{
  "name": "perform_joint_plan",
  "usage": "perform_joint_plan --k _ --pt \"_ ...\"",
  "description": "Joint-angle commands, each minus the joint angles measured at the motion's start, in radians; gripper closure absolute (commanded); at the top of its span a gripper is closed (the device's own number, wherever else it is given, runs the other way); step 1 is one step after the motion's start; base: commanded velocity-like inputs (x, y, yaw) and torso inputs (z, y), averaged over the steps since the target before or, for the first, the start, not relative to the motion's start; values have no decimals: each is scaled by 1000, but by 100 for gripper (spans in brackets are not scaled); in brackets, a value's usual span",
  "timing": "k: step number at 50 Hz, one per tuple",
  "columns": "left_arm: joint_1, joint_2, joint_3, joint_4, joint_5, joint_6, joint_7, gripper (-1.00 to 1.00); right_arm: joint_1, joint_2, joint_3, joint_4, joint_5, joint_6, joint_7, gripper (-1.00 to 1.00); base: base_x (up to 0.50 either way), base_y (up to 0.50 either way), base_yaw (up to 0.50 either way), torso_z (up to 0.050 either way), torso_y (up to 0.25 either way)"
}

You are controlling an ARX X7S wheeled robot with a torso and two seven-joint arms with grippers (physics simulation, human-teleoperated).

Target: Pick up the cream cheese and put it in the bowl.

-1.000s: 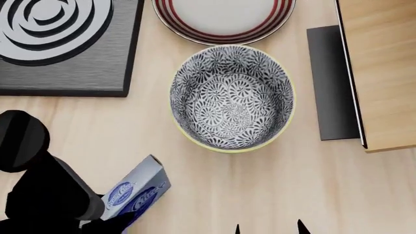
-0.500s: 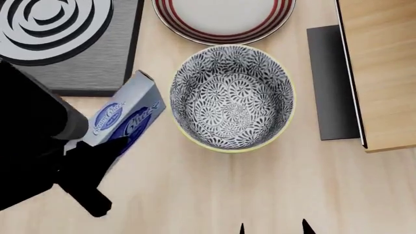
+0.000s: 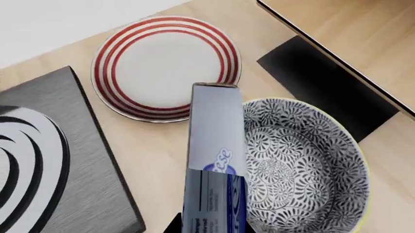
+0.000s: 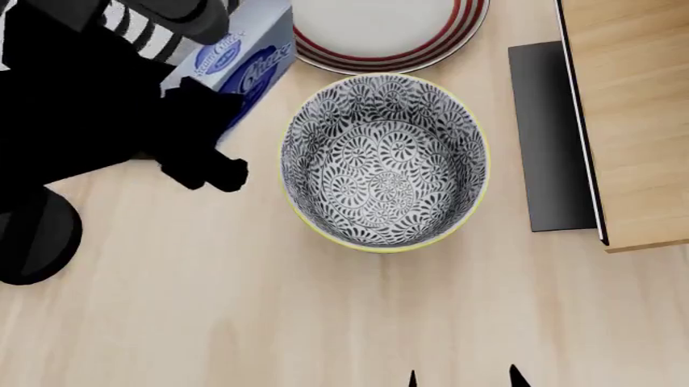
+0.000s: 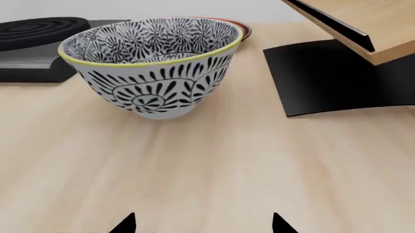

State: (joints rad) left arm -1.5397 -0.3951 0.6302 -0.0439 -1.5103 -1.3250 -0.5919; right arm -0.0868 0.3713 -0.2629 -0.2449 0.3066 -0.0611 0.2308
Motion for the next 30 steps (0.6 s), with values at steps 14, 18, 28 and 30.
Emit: perform_joint_plan --k 14,18,28,30 --pt "-177 211 196 -223 105 -55 75 100 14 5 26 81 43 -44 -24 -100 0 0 0 0 0" --pt "-181 210 207 -234 114 -48 90 100 19 3 21 93 43 -47 -30 -100 0 0 0 0 0" --pt "-197 228 159 -257 23 -59 97 100 25 4 21 95 47 -42 -26 -100 1 0 0 0 0" --pt "-192 228 169 -227 27 -62 65 100 27 5 20 92 48 -37 -24 -100 5 0 0 0 0"
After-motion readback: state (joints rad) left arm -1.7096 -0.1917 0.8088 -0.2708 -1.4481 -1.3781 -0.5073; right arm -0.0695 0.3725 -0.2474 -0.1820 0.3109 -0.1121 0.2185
